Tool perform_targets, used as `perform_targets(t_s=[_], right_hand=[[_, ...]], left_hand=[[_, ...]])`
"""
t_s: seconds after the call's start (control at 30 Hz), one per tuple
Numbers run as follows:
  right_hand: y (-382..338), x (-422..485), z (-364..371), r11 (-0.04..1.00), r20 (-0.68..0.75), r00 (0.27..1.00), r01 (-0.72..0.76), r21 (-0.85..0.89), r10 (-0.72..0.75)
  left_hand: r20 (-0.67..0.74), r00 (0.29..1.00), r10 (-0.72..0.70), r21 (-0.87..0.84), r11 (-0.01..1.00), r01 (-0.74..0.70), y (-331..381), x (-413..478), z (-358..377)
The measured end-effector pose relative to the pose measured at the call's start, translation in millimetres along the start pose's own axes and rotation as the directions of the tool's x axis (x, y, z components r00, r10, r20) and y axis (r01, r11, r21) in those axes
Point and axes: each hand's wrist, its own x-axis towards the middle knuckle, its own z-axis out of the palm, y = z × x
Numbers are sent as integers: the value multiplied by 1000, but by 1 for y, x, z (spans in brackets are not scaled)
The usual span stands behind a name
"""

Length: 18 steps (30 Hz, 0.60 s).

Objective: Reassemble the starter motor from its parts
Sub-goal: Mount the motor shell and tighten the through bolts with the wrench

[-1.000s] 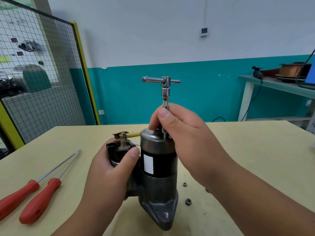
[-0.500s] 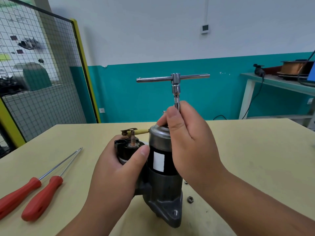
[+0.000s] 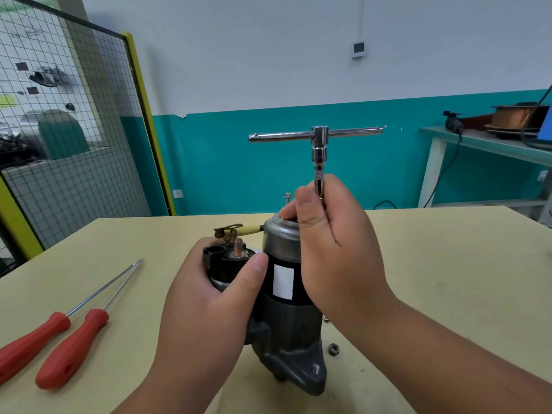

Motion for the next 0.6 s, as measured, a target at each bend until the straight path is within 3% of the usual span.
perform_targets(t_s=[0.23, 0.43, 0.6], right_hand=[[6, 2, -10, 993, 26, 998, 49, 106, -52], [2, -2, -1, 999, -31, 999, 40, 5, -40], [-2, 0, -2, 999, 22, 1000, -9, 47, 8]], left_hand=[[49, 999, 20, 11, 1000, -21, -2, 3, -5], [0, 999, 37, 34, 999, -37, -2, -2, 2], [21, 1000, 16, 10, 1000, -16, -3, 2, -1]])
